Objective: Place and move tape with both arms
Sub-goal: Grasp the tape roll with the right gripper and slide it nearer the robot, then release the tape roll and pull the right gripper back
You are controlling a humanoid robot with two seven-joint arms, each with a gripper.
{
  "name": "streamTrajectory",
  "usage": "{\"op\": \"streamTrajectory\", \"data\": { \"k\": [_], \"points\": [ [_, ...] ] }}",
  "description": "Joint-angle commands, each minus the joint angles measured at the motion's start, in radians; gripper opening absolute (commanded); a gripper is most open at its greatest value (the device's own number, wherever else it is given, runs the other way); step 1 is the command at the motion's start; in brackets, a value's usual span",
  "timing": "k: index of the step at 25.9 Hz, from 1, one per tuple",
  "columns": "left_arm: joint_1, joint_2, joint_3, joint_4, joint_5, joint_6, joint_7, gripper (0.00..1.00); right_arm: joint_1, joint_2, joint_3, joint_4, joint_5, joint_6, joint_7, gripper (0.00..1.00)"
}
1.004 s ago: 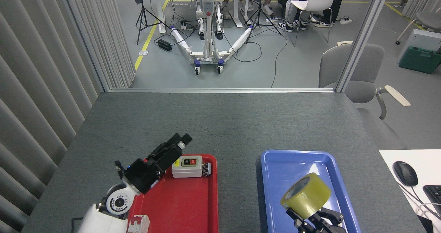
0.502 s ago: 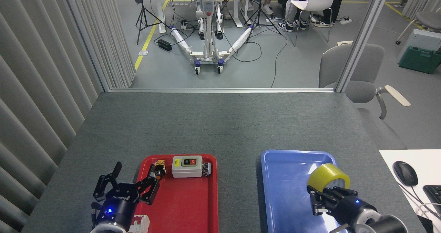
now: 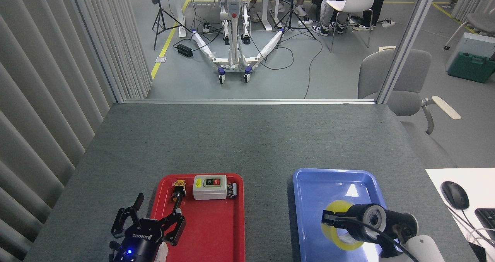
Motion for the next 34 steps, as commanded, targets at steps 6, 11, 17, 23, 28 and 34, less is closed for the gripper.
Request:
{"op": "streamTrajectory", "data": {
  "k": [6, 11, 17, 23, 28, 34],
  "points": [
    [0.001, -0.007, -0.004, 0.006, 0.000, -0.007, 0.044, 1.00, -0.023, -0.010, 0.015, 0.064, 0.088, 0.051, -0.013, 0.28],
    [0.000, -0.015, -0.002, 0.004, 0.000, -0.008, 0.046, 1.00, -0.017, -0.010, 0.012, 0.069, 0.098, 0.066, -0.016, 0.34],
    [0.001, -0.024, -0.001, -0.020, 0.000, -0.008, 0.044, 1.00, -0.003, -0.008, 0.014, 0.069, 0.106, 0.070, -0.042, 0.85],
    [0.004, -0.024, 0.004, -0.020, 0.000, -0.008, 0.044, 1.00, 0.021, -0.008, 0.005, 0.055, 0.105, 0.053, -0.168, 1.00],
    [0.006, -0.024, 0.004, -0.019, 0.000, -0.008, 0.044, 1.00, 0.067, -0.013, -0.035, 0.040, 0.115, -0.029, -0.509, 1.00],
    [0.015, -0.024, 0.009, -0.016, 0.000, -0.008, 0.044, 1.00, 0.216, -0.011, -0.172, 0.049, 0.183, -0.340, -1.204, 1.00]
  ]
}}
